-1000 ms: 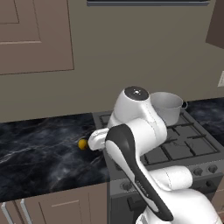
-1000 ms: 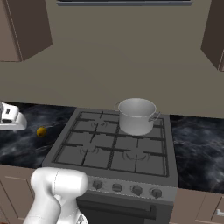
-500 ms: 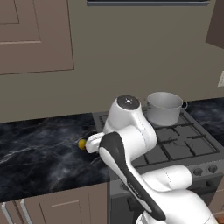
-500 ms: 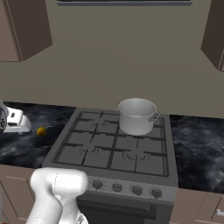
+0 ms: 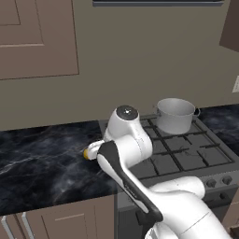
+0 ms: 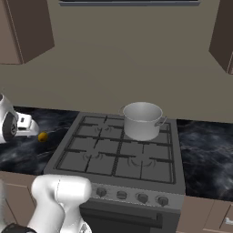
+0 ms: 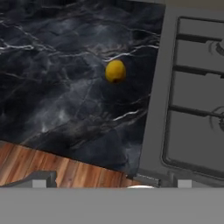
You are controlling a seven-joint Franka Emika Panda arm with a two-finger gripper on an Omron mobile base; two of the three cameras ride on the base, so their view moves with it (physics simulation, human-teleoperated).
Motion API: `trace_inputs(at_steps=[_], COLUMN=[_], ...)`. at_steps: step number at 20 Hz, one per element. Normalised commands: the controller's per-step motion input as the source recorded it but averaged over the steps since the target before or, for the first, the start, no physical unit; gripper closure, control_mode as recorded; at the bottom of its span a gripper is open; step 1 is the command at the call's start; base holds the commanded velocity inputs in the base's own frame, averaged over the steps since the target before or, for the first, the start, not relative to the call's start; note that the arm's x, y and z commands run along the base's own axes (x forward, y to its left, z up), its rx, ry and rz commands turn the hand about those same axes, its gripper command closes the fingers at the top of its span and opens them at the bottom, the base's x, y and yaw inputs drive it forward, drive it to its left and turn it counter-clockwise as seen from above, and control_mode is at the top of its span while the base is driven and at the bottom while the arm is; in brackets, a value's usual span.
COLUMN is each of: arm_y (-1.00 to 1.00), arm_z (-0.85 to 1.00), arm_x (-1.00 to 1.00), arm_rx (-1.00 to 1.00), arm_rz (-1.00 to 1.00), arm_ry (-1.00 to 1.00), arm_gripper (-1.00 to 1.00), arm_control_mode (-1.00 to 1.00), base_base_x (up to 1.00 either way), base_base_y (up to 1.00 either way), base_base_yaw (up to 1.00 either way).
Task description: Turn on the burner for the pot on the stove. Wait thirty seconds for the pot to heat up. Then add the lemon to the pot.
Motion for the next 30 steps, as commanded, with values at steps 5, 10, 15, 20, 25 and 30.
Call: trace_inputs(at_steps=[5,10,15,20,25,30], arm_y=[0.16,0.13,0.13,0.17,0.21,0.22], arm_z=[-0.25,-0.33,-0.37,-0.43,-0.44,-0.35], arm_x=[0.69,0.74,0.65,0.65,0.57,0.47], arm_rx=[0.00,0.00,0.00,0.00,-0.02,-0.03], arm_rz=[0.00,0.00,0.00,0.00,0.00,0.00], arm_ry=[0.00,0.00,0.00,0.00,0.02,0.02], arm_gripper=[-1.00,-1.00,-1.00,-1.00,-1.00,-1.00], arm_control_mode=[-1.00,-1.00,-1.00,-1.00,-1.00,-1.00], base_base_x=[0.00,0.00,0.00,0.00,0.00,0.00], base_base_y=[0.00,0.00,0.00,0.00,0.00,0.00], base_base_yaw=[0.00,0.00,0.00,0.00,0.00,0.00])
